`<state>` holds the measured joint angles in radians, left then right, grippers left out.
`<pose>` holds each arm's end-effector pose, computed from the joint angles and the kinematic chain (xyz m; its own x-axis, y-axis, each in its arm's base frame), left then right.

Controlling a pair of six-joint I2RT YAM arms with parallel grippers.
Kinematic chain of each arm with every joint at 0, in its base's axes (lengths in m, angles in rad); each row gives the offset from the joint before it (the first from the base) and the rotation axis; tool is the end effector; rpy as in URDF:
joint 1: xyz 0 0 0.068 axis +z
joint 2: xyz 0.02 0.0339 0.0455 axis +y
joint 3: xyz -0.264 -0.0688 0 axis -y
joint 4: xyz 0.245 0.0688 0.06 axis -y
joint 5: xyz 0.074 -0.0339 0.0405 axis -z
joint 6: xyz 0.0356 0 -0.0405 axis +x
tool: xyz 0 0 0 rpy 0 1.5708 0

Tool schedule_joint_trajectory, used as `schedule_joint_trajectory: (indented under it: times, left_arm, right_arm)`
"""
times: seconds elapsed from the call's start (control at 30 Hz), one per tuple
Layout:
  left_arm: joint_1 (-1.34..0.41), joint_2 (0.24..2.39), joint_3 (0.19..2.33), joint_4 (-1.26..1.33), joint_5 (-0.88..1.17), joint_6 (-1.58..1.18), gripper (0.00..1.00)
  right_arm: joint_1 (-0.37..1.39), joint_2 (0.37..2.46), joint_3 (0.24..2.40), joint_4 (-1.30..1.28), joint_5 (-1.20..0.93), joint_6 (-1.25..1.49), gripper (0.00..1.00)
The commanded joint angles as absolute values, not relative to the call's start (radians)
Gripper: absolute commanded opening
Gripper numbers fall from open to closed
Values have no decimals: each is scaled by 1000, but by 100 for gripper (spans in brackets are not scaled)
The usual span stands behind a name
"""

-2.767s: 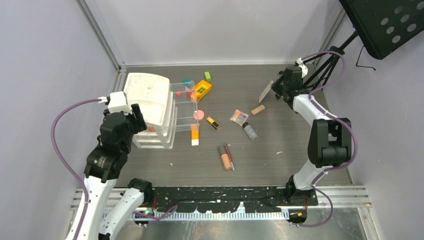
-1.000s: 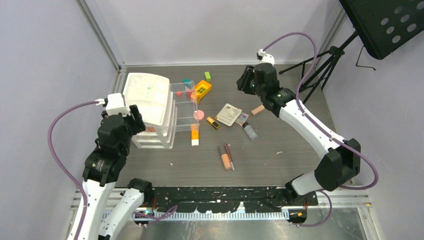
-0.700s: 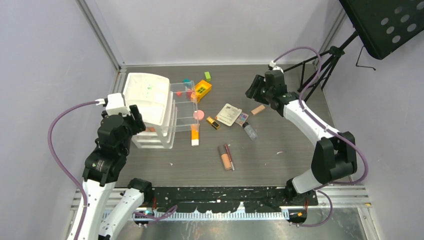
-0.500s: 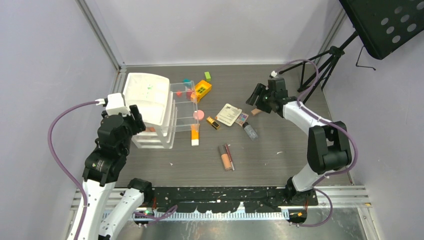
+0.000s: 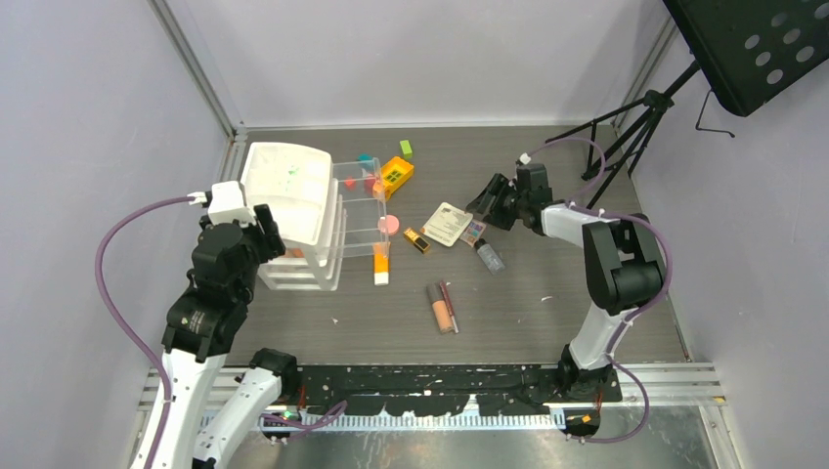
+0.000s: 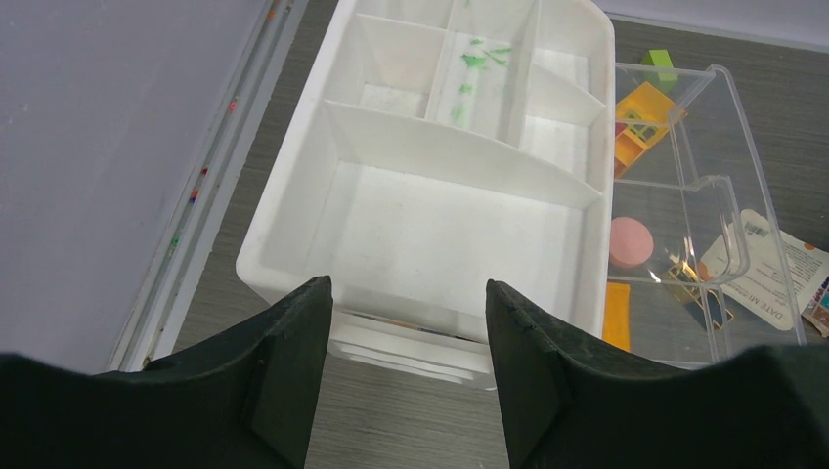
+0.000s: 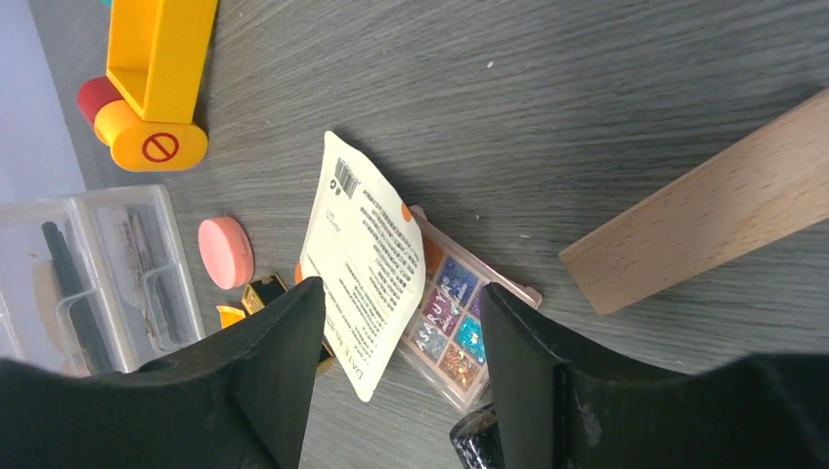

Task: Organize the makeup
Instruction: Pick up the makeup from the center of the board.

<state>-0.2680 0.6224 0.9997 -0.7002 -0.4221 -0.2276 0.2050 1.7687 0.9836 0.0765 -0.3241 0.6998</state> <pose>0.1120 -0.0156 0.3797 -0.2681 -0.1398 -0.9532 -0.1987 0.9762 -0.0873 0.3594 0.0863 0.1715 -0.7642 0.4647 -0.4473 0.0817 0.7576 0.6476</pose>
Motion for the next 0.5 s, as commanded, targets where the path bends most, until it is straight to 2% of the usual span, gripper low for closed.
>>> schedule_joint_trajectory:
  times: [0.0, 0.47]
  left_arm:
    - [-264, 627, 997, -662, -421, -229, 61]
    - [-264, 629, 997, -660, -415, -228, 61]
  right_arm:
    - [200, 1787, 979, 180, -351, 736, 63]
    - [200, 1828, 963, 231, -387, 770, 57]
